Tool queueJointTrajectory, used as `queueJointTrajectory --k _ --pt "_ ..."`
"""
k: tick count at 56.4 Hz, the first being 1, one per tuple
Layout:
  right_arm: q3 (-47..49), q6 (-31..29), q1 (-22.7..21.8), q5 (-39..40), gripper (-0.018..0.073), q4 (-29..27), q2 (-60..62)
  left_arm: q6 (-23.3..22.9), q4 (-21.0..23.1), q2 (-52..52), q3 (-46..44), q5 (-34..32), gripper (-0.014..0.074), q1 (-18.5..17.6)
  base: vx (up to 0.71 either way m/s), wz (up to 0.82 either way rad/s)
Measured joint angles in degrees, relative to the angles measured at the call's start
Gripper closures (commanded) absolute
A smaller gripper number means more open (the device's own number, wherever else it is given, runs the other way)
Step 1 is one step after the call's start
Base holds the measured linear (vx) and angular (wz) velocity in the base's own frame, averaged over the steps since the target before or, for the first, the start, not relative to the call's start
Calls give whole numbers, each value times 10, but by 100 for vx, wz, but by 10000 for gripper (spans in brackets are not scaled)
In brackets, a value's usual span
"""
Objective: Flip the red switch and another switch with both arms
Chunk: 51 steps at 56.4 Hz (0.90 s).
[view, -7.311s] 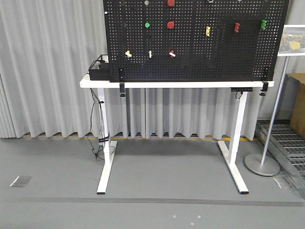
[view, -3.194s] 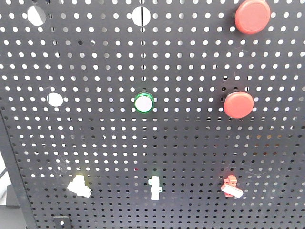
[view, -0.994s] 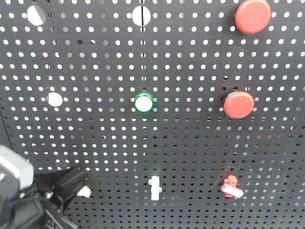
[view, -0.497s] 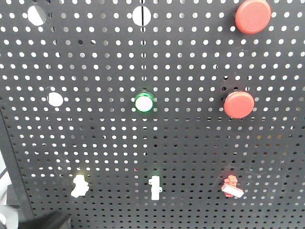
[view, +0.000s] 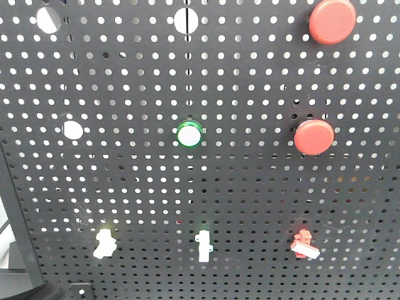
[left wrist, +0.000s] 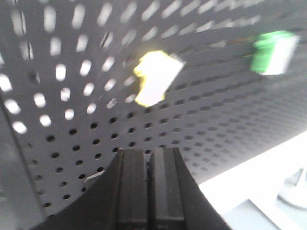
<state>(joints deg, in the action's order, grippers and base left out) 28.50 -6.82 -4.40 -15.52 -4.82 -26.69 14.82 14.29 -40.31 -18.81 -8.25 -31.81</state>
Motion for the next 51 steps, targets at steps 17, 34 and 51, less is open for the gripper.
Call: queueJointTrajectory --k 17,34,51 --pt "9 -337 151 15 566 -265 -110 33 -1 108 0 89 594 0 0 0" --pt "58 -491 344 178 566 -454 -250 54 -2 113 3 111 594 0 0 0" --pt "82 -502 364 202 566 -477 -332 56 -2 114 3 114 594 0 0 0"
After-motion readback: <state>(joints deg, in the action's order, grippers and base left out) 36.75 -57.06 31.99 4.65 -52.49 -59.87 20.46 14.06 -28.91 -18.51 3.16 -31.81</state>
